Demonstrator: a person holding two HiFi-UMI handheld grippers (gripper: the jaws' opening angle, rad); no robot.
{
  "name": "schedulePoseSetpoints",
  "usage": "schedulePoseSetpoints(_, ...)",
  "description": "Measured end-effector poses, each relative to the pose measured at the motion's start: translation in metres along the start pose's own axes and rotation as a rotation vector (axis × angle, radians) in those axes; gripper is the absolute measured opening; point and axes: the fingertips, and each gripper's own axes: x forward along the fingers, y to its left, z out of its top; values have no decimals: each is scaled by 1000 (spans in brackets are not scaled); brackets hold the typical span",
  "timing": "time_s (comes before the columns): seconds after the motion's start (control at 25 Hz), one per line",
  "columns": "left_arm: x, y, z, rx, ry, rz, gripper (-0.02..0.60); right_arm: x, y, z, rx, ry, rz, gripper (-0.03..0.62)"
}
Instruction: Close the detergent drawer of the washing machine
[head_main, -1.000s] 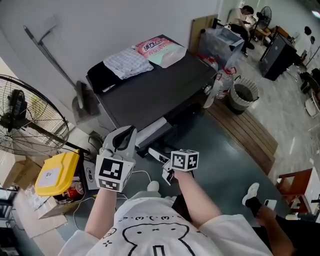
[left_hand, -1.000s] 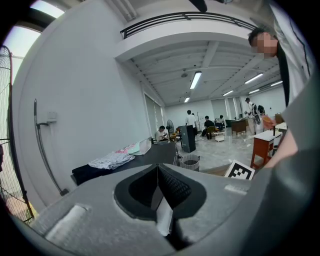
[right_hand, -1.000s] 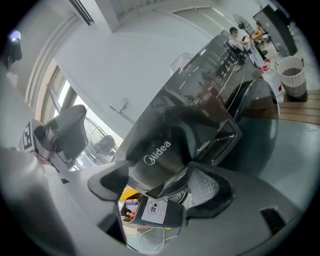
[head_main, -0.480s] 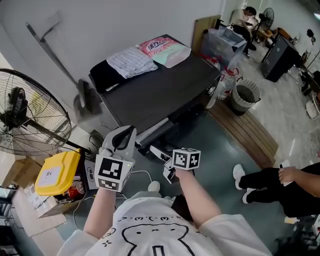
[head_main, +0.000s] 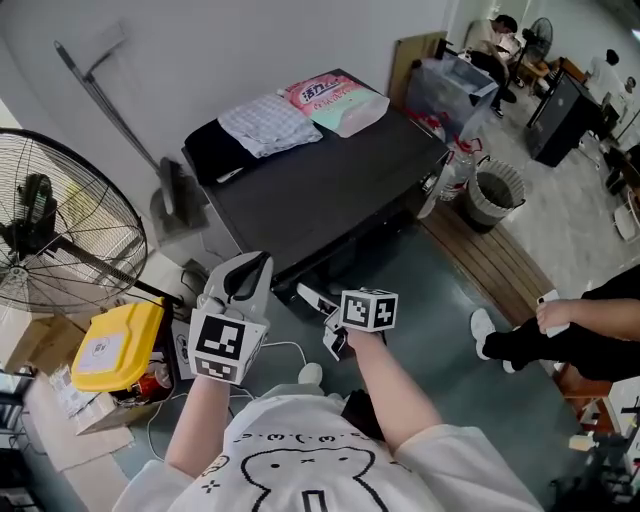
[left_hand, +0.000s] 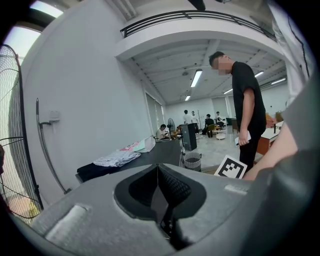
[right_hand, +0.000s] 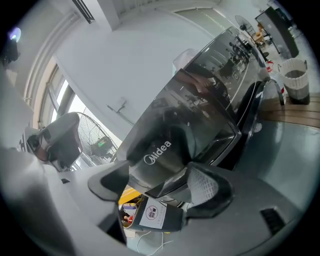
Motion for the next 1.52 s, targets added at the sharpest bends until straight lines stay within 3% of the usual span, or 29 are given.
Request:
schedulePoseSetpoints(1.12,23,33,-11,-28,2,3,17,31,-5,9,-11,21,11,377)
schedulePoseSetpoints(1.52,19,24,-5,-59,-15,3,17,17,-4,10,-9,42,-61,374)
